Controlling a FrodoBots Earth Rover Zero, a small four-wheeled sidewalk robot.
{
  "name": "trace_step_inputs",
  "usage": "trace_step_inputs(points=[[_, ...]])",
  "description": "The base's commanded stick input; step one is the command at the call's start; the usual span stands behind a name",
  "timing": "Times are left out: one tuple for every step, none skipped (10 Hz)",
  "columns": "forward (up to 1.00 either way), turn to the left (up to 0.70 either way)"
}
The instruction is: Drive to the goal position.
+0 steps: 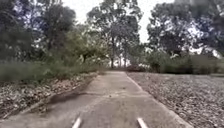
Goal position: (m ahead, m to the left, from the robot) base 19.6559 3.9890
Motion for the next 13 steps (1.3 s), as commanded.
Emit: trace_step_inputs(points=[[0.45,0.00],[0.45,0.00],[0.45,0.00],[0.45,0.00],[0.45,0.00],[0.45,0.00],[0.45,0.00],[0.45,0.00],[0.45,0.00],[0.45,0.00],[0.45,0.00],[0.45,0.00],[0.45,0.00]])
